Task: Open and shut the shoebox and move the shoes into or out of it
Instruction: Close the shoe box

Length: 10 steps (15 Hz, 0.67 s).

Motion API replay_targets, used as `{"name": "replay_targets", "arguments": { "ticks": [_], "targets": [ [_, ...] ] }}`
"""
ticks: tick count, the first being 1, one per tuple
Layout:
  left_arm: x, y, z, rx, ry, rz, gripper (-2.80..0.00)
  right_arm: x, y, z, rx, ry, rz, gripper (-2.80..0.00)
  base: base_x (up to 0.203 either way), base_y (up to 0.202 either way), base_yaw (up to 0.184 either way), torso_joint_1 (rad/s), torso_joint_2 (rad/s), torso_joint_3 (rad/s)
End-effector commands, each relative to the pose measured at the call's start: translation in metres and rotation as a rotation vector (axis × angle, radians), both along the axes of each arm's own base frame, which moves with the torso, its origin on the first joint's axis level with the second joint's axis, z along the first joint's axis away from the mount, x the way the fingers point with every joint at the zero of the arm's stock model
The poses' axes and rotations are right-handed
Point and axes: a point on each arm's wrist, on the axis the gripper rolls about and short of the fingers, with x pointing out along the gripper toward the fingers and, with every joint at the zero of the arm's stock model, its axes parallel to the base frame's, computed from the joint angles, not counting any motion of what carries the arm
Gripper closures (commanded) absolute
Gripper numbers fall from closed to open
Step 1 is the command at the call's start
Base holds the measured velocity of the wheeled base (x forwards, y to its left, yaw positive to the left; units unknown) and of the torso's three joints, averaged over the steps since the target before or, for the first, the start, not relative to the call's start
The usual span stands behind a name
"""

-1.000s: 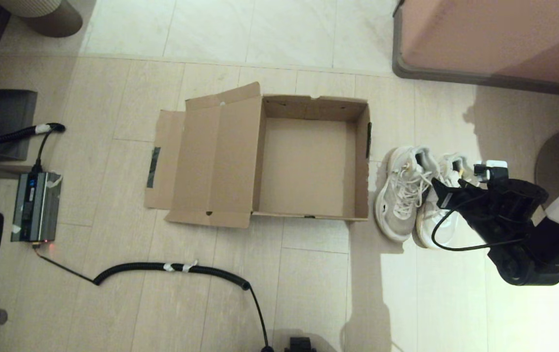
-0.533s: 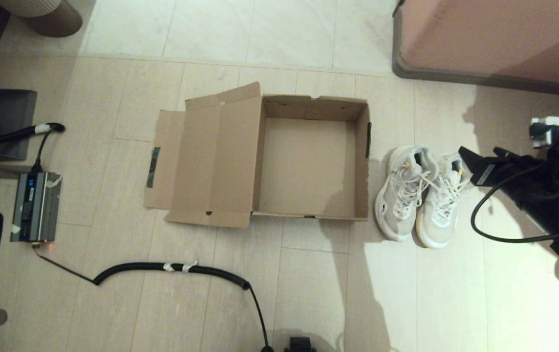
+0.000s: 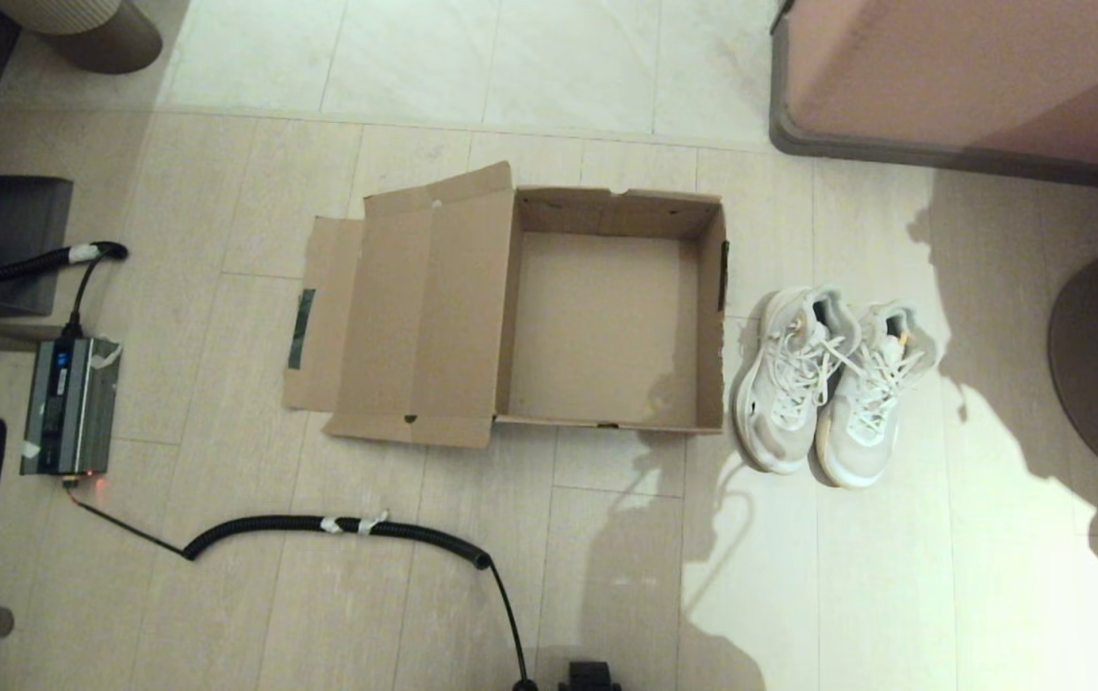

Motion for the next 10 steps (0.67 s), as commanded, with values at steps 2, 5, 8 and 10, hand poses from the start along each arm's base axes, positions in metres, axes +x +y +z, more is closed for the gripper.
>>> {"name": "replay_targets", "arguments": {
  "ticks": [2,5,8,10],
  "targets": [
    [0.001,0.000,-0.002,0.000,0.008,0.000,0.00,-0.059,0.001,-0.033,0.000,0.031,-0.003,0.00,0.000,0.000,0.000,0.000,0.00,0.000],
    [0.001,0.000,-0.002,0.000,0.008,0.000,0.00,-0.084,0.002,-0.085,-0.005,0.199,0.001,0.00,0.000,0.000,0.000,0.000,0.00,0.000],
    [0.001,0.000,-0.002,0.001,0.009,0.000,0.00,-0.104,0.002,-0.117,-0.011,0.234,0.002,0.00,0.000,0.000,0.000,0.000,0.00,0.000],
    [0.001,0.000,-0.002,0.000,0.009,0.000,0.00,-0.117,0.002,-0.128,-0.034,0.234,-0.003,0.00,0.000,0.000,0.000,0.000,0.00,0.000]
  ]
}}
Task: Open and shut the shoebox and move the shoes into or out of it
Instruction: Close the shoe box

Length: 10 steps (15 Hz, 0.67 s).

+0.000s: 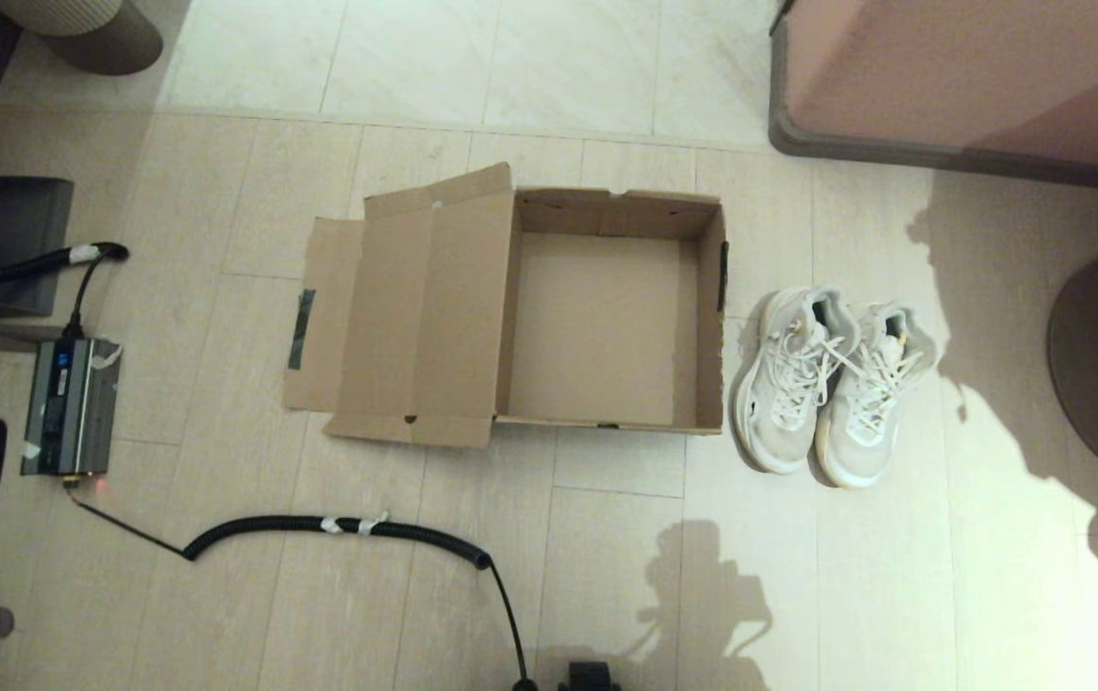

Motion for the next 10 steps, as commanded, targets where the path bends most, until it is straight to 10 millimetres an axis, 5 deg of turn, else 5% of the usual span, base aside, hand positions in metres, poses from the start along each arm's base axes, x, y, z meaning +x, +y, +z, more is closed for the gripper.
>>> {"name": "replay_targets", "arguments": {
  "ticks": [1,10],
  "targets": [
    [0.0007,0.0000,-0.0021,0.000,0.009,0.000,0.00,-0.0136,0.0001,-0.0072,-0.015,-0.090,0.001,0.00,0.000,0.000,0.000,0.000,0.00,0.000],
    [0.0006,-0.0001,-0.0020,0.010,0.007,-0.007,0.00,-0.0224,-0.0012,-0.0117,0.079,-0.183,-0.059,0.00,0.000,0.000,0.000,0.000,0.00,0.000]
  ]
}}
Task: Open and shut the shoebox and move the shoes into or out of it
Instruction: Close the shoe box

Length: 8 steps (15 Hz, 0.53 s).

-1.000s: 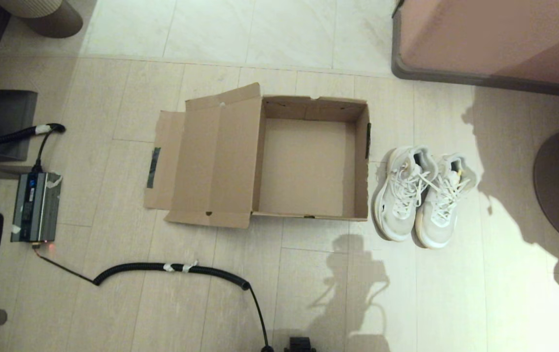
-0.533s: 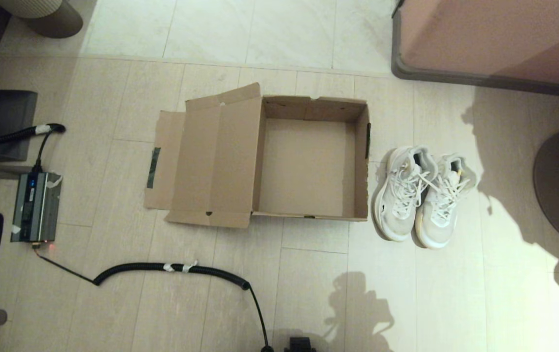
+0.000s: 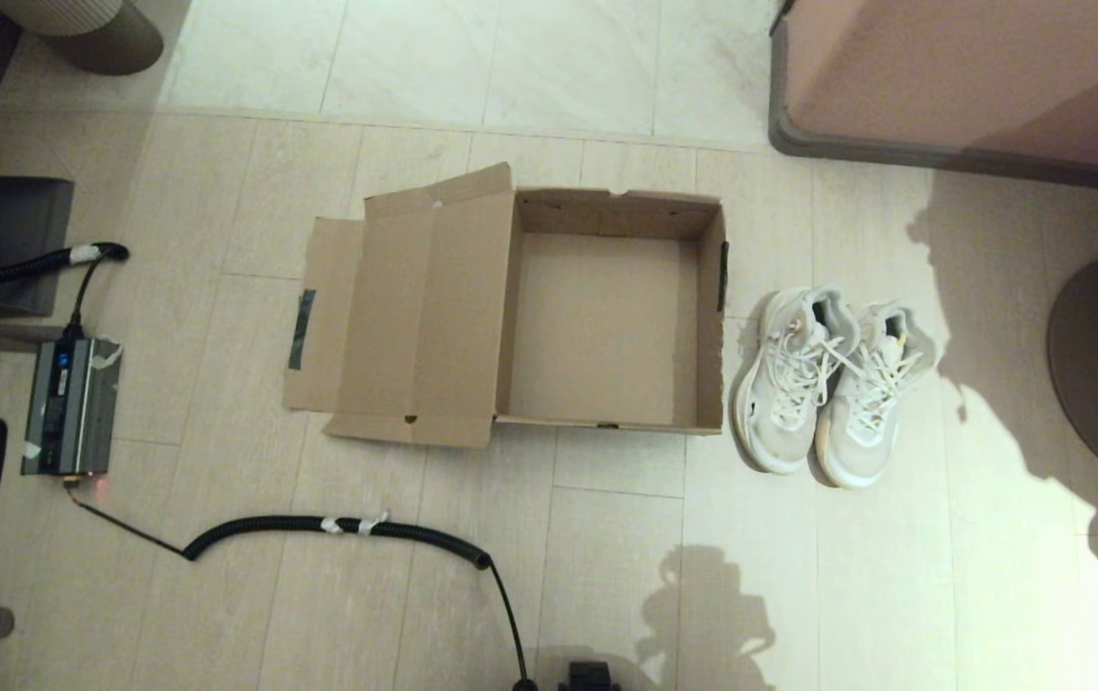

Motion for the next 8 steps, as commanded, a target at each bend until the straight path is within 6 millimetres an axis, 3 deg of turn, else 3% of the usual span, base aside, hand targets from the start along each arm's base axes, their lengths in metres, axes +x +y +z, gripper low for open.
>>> {"name": "replay_targets", "arguments": {
  "ticks": [1,8],
  "targets": [
    [0.0007,0.0001,-0.0020,-0.003,0.009,0.003,0.00,0.0000,0.0000,0.0001,0.001,0.000,0.000,0.00,0.000,0.000,0.000,0.000,0.00,0.000],
    [0.0006,0.0001,-0.0018,-0.035,0.005,0.007,0.00,0.0000,0.0000,0.0001,0.001,0.000,0.000,0.00,0.000,0.000,0.000,0.000,0.00,0.000]
  ]
}}
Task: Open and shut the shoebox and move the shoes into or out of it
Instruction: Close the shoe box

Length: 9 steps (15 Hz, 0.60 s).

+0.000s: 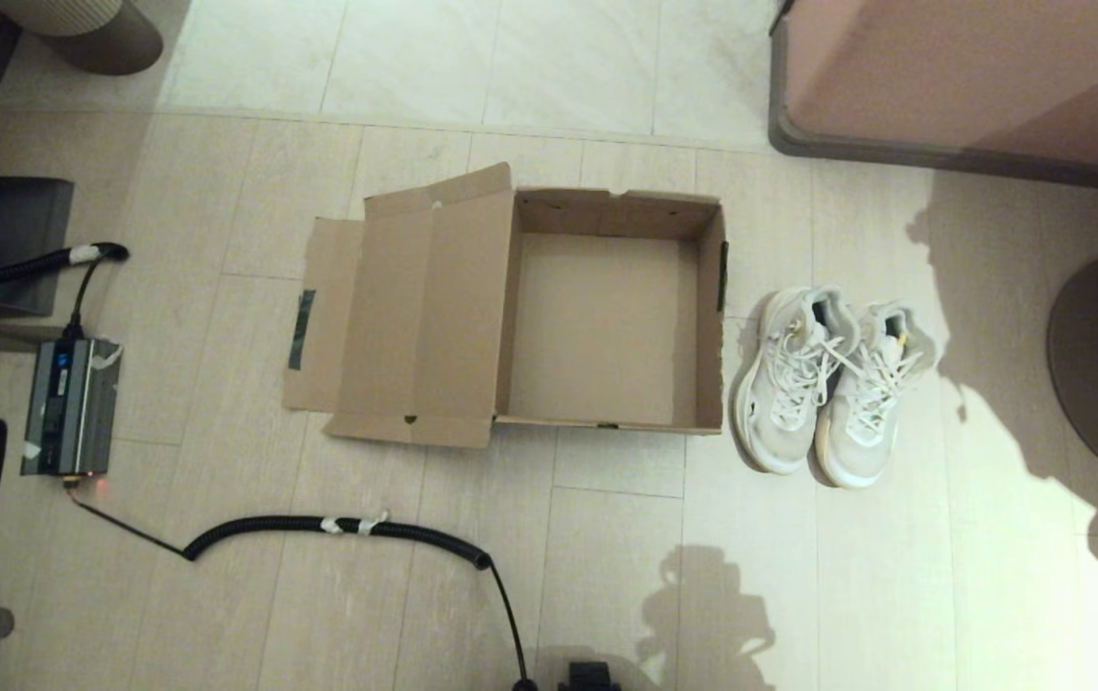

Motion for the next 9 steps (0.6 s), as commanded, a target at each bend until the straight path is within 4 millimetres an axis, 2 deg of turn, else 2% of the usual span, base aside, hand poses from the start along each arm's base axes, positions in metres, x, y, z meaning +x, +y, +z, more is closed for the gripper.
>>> {"name": "replay_targets", "arguments": {
  "ticks": [1,5,6,9],
  "targets": [
    [0.001,0.000,-0.002,0.001,0.009,0.001,0.00,0.000,0.000,0.000,0.001,0.004,0.000,0.00,0.000,0.000,0.000,0.000,0.00,0.000],
    [0.001,0.000,-0.002,0.007,0.003,-0.005,0.00,0.000,0.000,0.000,0.001,0.006,0.000,0.00,0.000,0.000,0.000,0.000,0.00,0.000],
    [-0.001,0.000,0.004,0.000,-0.015,-0.009,0.00,0.000,0.000,0.000,0.001,0.004,0.000,0.00,0.000,0.000,0.000,0.000,0.00,0.000],
    [-0.005,-0.001,0.064,-0.075,-0.038,-0.049,0.00,0.000,0.000,0.000,0.001,0.006,0.000,0.00,0.000,0.000,0.000,0.000,0.00,0.000]
  ]
}}
